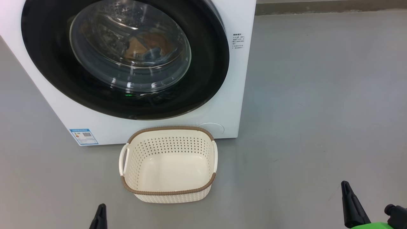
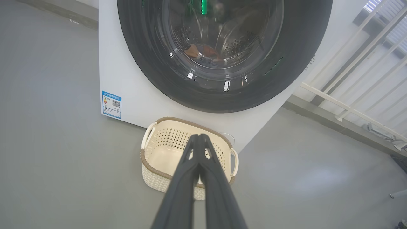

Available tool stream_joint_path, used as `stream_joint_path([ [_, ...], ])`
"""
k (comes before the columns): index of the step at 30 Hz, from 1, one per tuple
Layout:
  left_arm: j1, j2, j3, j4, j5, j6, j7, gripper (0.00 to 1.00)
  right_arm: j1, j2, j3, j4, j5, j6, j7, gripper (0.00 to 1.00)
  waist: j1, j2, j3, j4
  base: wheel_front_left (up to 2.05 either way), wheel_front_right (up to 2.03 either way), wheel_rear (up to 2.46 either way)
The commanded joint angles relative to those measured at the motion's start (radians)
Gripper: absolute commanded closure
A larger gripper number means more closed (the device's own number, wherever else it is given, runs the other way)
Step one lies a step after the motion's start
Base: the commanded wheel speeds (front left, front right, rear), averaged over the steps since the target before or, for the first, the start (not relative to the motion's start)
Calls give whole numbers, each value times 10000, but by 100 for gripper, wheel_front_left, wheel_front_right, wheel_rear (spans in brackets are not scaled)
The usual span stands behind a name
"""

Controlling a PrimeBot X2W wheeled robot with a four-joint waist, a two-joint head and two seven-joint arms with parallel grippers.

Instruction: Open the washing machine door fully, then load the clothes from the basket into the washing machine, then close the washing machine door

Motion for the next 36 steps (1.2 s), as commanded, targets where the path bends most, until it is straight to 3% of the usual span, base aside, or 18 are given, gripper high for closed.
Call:
stream_joint_path([
  [1, -436, 173, 114, -164, -320, -6, 53, 100, -418, -88, 90, -199, 372, -13, 68, 100, -1, 0, -2, -9, 0, 0, 0],
  [36, -1115, 335, 369, 222, -4231, -15, 934, 100, -898, -138, 262, 85, 4239, -29, 1074, 100, -1, 0, -36, -203, 0, 0, 0],
])
